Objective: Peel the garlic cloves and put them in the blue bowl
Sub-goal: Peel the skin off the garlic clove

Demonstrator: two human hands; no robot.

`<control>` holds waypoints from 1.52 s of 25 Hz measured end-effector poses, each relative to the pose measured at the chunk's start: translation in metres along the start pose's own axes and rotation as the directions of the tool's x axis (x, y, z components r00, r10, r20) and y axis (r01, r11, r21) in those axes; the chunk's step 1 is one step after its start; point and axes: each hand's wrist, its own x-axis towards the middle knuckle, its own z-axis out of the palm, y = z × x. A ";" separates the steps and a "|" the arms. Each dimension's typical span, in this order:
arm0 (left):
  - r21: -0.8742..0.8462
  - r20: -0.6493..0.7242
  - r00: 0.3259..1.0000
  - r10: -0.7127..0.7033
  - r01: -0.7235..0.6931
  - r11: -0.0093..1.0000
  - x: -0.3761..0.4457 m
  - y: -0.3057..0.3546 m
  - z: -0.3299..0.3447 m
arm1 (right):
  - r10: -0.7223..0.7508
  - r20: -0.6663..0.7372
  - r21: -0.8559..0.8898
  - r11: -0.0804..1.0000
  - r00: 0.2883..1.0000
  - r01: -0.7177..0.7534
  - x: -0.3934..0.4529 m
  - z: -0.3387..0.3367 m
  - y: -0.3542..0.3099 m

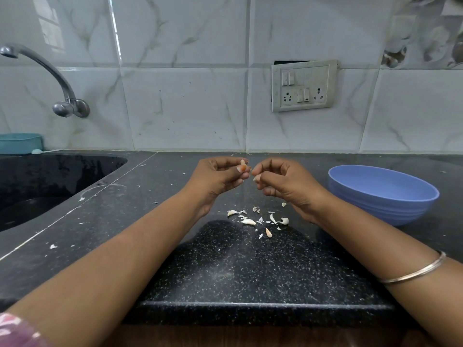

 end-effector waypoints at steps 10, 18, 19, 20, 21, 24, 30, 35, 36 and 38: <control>0.156 0.003 1.000 0.018 -0.019 0.988 -0.004 0.003 0.003 | -0.021 -0.015 0.010 1.000 1.000 0.021 0.001 -0.003 -0.001; 0.440 0.091 0.990 0.108 -0.137 0.887 -0.004 0.000 0.007 | 0.015 -0.075 -0.081 0.997 0.997 -0.021 0.002 -0.006 0.002; 0.475 0.095 0.989 0.113 -0.145 0.868 -0.004 -0.001 0.007 | 0.027 -0.064 -0.090 0.995 0.998 -0.032 0.002 -0.007 0.003; 0.501 0.102 0.988 0.118 -0.154 0.852 -0.003 -0.001 0.006 | 0.043 -0.060 -0.084 0.995 0.997 -0.048 0.002 -0.007 0.003; 0.511 0.113 0.986 0.122 -0.163 0.844 -0.003 -0.001 0.006 | 0.058 -0.057 -0.064 0.996 0.997 -0.062 0.002 -0.007 0.003; 0.497 0.158 0.979 0.131 -0.194 0.846 -0.003 -0.001 0.007 | 0.091 -0.029 0.037 0.995 0.995 -0.090 0.001 -0.010 0.003; 0.476 0.201 0.975 0.090 -0.177 0.861 -0.007 0.003 0.011 | 0.038 -0.002 0.055 0.998 0.999 -0.038 0.002 -0.010 0.006; 0.304 0.201 0.980 -0.010 -0.053 0.951 -0.008 0.004 0.014 | -0.135 -0.020 -0.177 0.976 0.991 0.129 0.004 -0.004 0.005; 0.258 0.204 0.978 -0.034 -0.020 0.966 -0.009 0.004 0.014 | -0.169 -0.024 -0.217 0.963 0.985 0.160 0.005 -0.003 0.004; 0.148 0.210 0.973 -0.101 0.070 0.987 -0.008 0.003 0.015 | -0.230 -0.028 -0.254 0.943 0.973 0.215 0.005 -0.002 0.003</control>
